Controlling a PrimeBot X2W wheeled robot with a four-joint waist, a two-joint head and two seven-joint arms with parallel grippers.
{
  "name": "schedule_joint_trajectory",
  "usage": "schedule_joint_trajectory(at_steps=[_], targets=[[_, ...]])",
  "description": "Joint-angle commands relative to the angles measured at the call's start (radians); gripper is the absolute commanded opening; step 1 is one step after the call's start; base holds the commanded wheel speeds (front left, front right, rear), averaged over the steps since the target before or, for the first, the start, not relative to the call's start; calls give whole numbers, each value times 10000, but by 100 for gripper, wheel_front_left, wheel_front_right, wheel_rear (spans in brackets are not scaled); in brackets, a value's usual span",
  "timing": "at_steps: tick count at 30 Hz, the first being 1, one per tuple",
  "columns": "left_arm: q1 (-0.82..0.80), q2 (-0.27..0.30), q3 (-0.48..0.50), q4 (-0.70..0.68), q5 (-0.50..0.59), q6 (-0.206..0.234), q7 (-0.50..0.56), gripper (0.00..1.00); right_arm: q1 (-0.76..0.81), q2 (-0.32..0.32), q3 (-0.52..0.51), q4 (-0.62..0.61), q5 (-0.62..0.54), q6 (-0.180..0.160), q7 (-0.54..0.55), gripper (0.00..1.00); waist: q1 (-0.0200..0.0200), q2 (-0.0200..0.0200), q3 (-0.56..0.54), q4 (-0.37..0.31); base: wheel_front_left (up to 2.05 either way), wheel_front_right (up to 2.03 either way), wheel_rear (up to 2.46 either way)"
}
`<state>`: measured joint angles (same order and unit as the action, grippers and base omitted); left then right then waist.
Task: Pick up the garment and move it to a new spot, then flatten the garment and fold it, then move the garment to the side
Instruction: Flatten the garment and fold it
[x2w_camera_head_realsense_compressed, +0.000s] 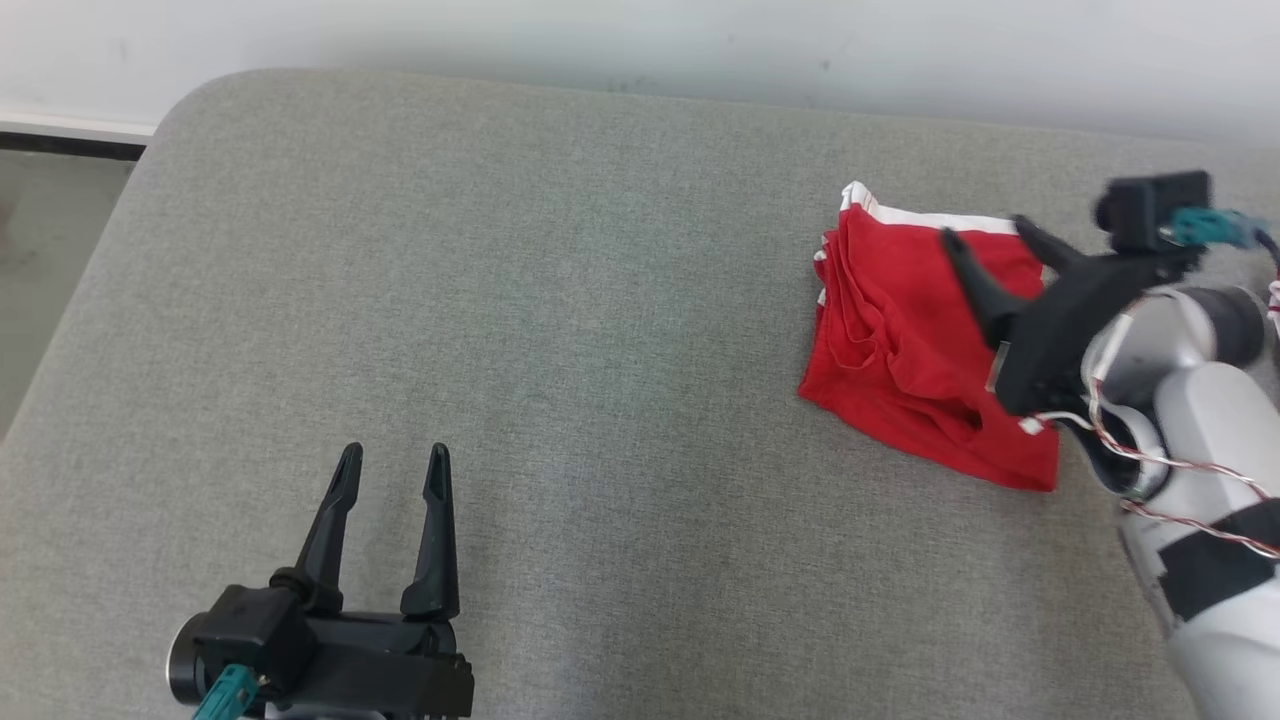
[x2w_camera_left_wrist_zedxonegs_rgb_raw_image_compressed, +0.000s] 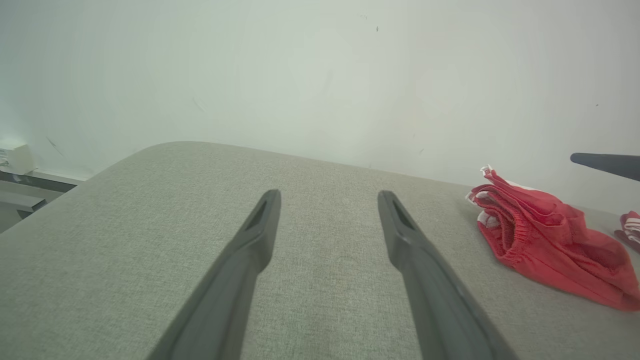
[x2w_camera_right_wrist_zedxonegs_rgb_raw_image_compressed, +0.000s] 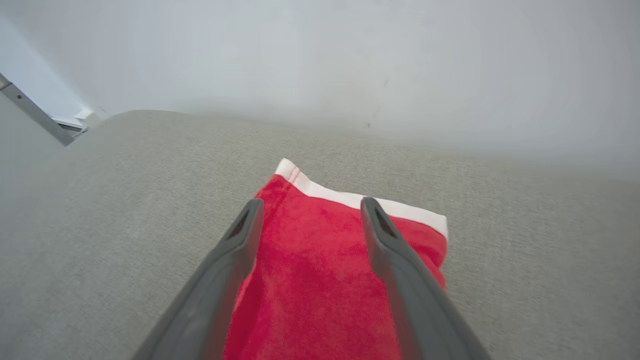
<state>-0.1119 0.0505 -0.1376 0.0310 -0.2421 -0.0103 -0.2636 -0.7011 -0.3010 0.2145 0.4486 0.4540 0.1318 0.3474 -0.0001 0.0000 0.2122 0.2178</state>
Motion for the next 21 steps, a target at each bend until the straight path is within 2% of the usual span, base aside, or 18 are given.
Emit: schedule_joint_trajectory(at_steps=[1, 2, 4, 5, 7, 10, 16, 21], targets=[[127, 0, 11, 7, 38, -48, -4, 100, 185, -131, -103, 76, -135, -29, -136, 100, 1, 0, -29, -37, 0, 0, 0], [127, 0, -4, 5, 37, -49, -4, 100, 280, -197, -209, 148, -272, -29, -334, 83, 1, 0, -26, -43, 0, 0, 0], [99, 3, -32, 5, 17, -64, -4, 100, 465, -358, -326, 325, -726, -29, -733, 13, 1, 0, 6, -34, 0, 0, 0], [77, 1, -49, 6, 3, -65, -4, 100, 569, -409, -347, 454, -910, -29, -872, 0, 1, 0, 31, -21, 0, 0, 0], [19, 1, -69, 4, -35, -60, -4, 100, 720, -427, -265, 671, -1244, -29, -1077, 0, 1, 0, 98, 15, 0, 0, 0], [-42, 1, -69, -18, -73, -45, -4, 100, 856, -124, 35, 922, -1465, -29, -1239, 0, 1, 0, 205, 60, 0, 0, 0], [-110, 0, 11, -9, -120, -28, -4, 100, 957, 710, 1141, 1058, -1235, -29, -1522, 0, 1, 0, 322, 103, 0, 0, 0], [-166, 1, 13, 36, -150, -31, -4, 100, 965, 1088, 2189, 1170, -1122, -29, -1711, 0, 1, 0, 302, 146, 0, 0, 0]])
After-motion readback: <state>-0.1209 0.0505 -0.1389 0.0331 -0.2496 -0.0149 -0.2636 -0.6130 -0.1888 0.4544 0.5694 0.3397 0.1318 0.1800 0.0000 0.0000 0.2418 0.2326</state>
